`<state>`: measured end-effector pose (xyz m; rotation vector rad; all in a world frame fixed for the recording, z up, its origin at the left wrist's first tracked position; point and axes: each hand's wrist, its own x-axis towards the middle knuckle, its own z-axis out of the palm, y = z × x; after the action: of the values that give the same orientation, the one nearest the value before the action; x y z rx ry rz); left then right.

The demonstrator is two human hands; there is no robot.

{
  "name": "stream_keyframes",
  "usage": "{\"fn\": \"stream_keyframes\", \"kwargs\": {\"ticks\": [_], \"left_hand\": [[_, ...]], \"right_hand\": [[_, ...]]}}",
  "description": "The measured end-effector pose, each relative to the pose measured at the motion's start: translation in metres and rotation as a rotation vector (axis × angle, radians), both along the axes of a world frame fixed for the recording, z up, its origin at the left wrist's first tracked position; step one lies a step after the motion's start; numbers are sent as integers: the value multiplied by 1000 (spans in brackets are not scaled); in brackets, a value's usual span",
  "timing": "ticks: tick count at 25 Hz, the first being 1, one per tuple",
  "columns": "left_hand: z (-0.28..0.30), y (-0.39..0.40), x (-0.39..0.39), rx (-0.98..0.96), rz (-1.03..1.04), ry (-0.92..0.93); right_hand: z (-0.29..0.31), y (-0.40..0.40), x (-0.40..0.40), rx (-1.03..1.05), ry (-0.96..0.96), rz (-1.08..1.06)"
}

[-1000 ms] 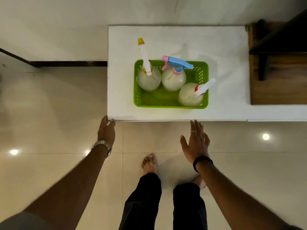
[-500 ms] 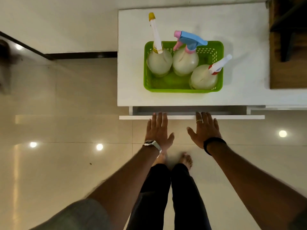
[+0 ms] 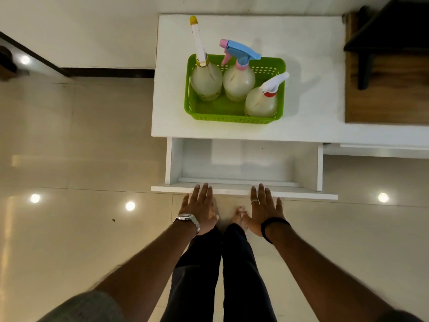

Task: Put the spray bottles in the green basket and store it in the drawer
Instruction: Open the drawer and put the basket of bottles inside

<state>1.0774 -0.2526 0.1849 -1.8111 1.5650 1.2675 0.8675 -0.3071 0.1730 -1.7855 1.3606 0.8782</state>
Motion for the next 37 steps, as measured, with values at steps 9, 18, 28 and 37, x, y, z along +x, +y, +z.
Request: {"fn": "stream_keyframes", "kwargs": {"ticks": [9, 18, 28, 37], "left_hand": [[5, 73, -34, 120, 60, -19], [8, 127, -57, 197, 80, -58], [5, 82, -13, 88, -86, -72], [35, -115, 106, -382, 842, 182]], "right_hand": [[5, 78, -30, 108, -30, -16], [16, 143, -34, 135, 77, -57], [13, 111, -4, 67, 128, 19], [32, -126, 22, -363, -250, -516]]}}
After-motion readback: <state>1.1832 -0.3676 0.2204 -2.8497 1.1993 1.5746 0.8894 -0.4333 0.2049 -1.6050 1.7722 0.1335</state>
